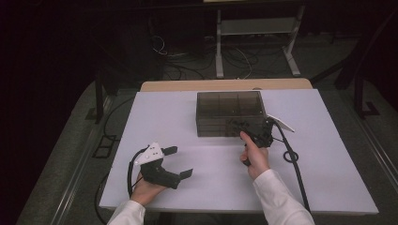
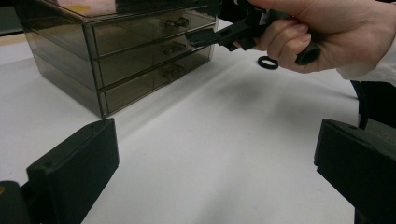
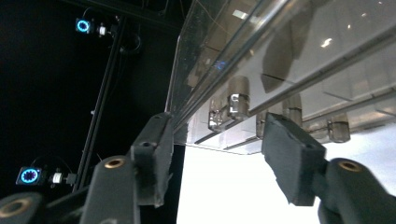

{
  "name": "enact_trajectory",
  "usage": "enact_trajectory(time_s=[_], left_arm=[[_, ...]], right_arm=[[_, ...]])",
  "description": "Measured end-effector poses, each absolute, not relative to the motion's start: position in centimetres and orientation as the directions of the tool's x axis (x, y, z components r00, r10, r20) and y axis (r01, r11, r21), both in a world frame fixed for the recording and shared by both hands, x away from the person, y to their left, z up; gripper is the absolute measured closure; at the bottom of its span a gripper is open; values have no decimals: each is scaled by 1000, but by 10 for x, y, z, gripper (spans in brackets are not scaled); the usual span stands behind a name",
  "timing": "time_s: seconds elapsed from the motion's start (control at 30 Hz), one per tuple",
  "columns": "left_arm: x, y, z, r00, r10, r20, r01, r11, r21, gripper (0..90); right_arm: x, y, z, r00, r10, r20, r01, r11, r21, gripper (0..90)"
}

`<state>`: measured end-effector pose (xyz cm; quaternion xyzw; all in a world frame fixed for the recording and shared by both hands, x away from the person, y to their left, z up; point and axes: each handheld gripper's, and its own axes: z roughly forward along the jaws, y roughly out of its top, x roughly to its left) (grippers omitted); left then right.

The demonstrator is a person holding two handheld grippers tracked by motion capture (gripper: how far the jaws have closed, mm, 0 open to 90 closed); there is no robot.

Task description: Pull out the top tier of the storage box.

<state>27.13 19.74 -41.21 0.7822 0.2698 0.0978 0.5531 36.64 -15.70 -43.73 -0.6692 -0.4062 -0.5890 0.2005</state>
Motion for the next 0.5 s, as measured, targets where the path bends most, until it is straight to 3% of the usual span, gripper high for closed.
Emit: enact_trajectory(time_s=[0.5], left_arm=[[272,198,-412,834,531,-148,315,-239,919,0]], right_arm=[[365,-161,-440,24,315,949,761,-622,187,622]])
